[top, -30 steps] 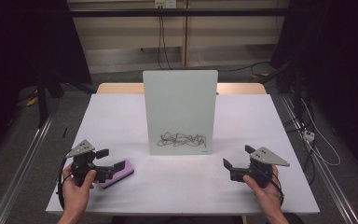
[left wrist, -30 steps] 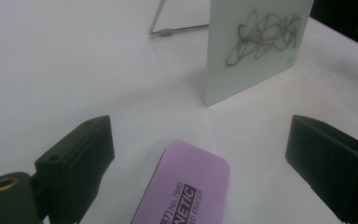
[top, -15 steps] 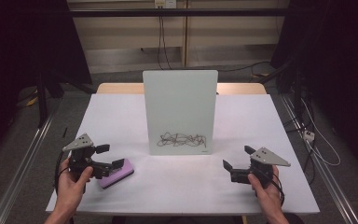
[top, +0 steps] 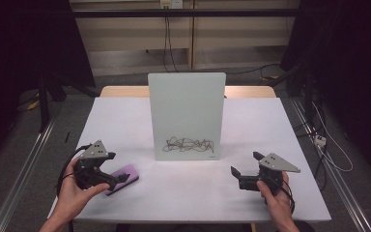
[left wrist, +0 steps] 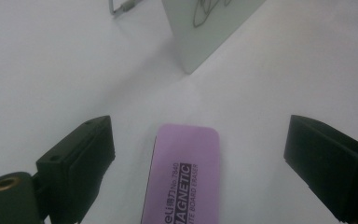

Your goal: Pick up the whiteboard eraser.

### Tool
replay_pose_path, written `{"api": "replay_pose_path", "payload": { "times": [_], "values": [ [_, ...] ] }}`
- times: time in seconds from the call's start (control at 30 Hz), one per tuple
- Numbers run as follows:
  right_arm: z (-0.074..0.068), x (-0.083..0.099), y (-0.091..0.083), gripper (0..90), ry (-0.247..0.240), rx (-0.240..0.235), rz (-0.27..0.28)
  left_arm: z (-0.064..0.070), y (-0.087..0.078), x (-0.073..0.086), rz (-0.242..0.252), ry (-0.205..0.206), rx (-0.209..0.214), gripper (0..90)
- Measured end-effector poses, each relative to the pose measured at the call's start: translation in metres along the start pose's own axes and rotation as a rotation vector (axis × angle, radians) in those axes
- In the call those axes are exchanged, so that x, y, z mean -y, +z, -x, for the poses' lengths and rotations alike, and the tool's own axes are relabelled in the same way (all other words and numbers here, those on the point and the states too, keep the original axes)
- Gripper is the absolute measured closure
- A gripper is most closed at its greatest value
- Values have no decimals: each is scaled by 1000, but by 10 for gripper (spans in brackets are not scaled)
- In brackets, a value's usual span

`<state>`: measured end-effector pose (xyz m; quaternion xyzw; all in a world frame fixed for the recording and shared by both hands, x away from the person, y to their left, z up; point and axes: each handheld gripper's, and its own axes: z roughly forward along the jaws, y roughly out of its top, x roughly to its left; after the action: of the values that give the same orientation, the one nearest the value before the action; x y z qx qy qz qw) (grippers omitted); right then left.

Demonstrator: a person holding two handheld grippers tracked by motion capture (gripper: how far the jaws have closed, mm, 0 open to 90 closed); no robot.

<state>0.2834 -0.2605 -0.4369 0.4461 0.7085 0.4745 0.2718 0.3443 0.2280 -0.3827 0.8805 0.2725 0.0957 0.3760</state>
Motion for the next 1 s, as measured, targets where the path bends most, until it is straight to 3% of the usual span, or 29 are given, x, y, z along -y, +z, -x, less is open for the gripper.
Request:
{"api": "replay_pose_path", "payload": {
  "times": [0.03,0.1,0.17,0.27,0.4,0.47,0.6,0.83,1.0],
  "values": [
    [0,0,0,24,0,0,0,0,0,0,0,0,0,87],
    [0,0,1,24,0,-1,-1,1,3,-1,-54,12,-22,89],
    [0,0,1,25,-4,-3,-2,-1,6,-1,-88,31,2,98],
    [0,0,1,24,-6,-3,-4,-1,7,1,-127,42,4,103],
    [0,0,1,24,-3,-2,-4,-2,7,6,-147,42,4,118],
    [-1,0,1,25,-6,-2,-5,-1,10,10,-159,72,-3,144],
    [-1,0,1,24,-9,-2,-6,-4,14,14,-193,68,2,140],
    [-1,0,2,25,-9,-4,-13,-7,19,14,-242,61,53,170],
    [0,1,2,26,2,-12,-16,-13,24,14,-270,58,48,245]
  ]
}}
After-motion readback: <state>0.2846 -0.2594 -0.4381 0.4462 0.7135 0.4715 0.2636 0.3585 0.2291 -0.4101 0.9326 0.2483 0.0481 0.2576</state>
